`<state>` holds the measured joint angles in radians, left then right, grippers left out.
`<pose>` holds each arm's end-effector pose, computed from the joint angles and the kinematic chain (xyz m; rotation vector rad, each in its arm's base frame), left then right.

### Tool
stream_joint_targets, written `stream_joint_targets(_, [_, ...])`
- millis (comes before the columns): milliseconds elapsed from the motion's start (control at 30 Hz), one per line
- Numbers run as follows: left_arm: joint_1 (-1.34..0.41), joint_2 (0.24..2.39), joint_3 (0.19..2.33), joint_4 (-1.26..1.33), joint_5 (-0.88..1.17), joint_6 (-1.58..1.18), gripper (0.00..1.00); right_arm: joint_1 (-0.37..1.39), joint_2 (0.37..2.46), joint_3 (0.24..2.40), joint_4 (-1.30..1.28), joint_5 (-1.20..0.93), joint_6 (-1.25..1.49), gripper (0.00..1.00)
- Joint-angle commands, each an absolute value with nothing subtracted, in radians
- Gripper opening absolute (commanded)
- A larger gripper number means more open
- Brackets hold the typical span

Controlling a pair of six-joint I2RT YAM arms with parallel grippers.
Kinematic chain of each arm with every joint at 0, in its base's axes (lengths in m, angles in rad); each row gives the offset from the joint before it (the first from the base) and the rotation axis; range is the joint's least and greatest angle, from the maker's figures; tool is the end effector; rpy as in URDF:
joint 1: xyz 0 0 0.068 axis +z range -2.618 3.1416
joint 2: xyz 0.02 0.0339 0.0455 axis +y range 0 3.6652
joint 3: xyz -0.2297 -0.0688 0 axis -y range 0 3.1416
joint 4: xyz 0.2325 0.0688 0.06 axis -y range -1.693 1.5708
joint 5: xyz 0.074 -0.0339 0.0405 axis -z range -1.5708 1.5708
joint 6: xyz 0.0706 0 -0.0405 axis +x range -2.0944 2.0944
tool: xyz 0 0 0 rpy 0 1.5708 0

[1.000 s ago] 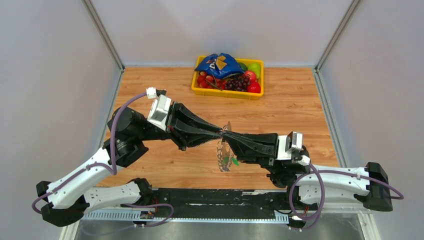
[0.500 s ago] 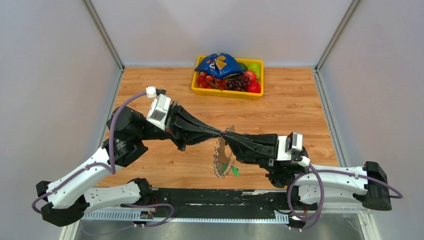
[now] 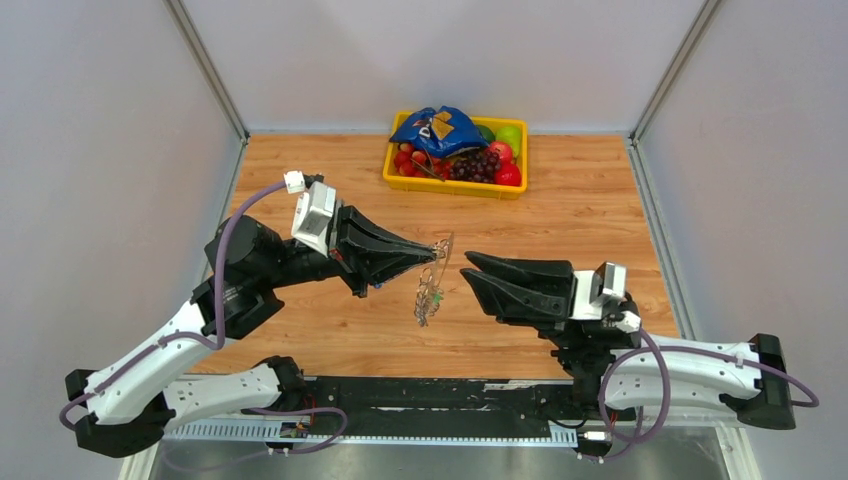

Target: Put the keys on the keyring

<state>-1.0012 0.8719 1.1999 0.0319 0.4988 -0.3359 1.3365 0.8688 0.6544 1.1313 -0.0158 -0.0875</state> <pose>0.0796 -0.1869 0.4689 0.8848 1.0824 -1.4372 0.0452 0.1944 0.4128 -0.4679 0.5174 1.2069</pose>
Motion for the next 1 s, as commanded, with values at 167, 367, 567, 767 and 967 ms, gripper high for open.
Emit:
stream_joint_targets(167, [-1.003,0.854,1.269,-0.09,0.35,-0.266,0.0,1.34,0.742,0.667,0.894,0.097,-0.139,0.4])
stream_joint_targets(367, [-1.002,0.843,1.315,-0.263,0.184,-0.219,0.0,1.338,0.764,0.886,0.35,0.281,-0.126,0.47])
stream_joint_targets(567, [-1.002,0.821,1.336,-0.423,0.041,-0.185,0.0,1.324,0.782,0.9,0.162,0.446,-0.079,0.55])
stream_joint_targets(767, [-1.002,0.779,1.342,-0.585,-0.085,-0.177,0.0,1.181,0.936,0.963,-0.104,0.337,0.081,0.6])
stream_joint_targets(967, [-1.002,0.739,1.338,-0.729,-0.228,-0.197,0.0,1.073,1.13,0.957,-0.117,0.2,0.238,0.55])
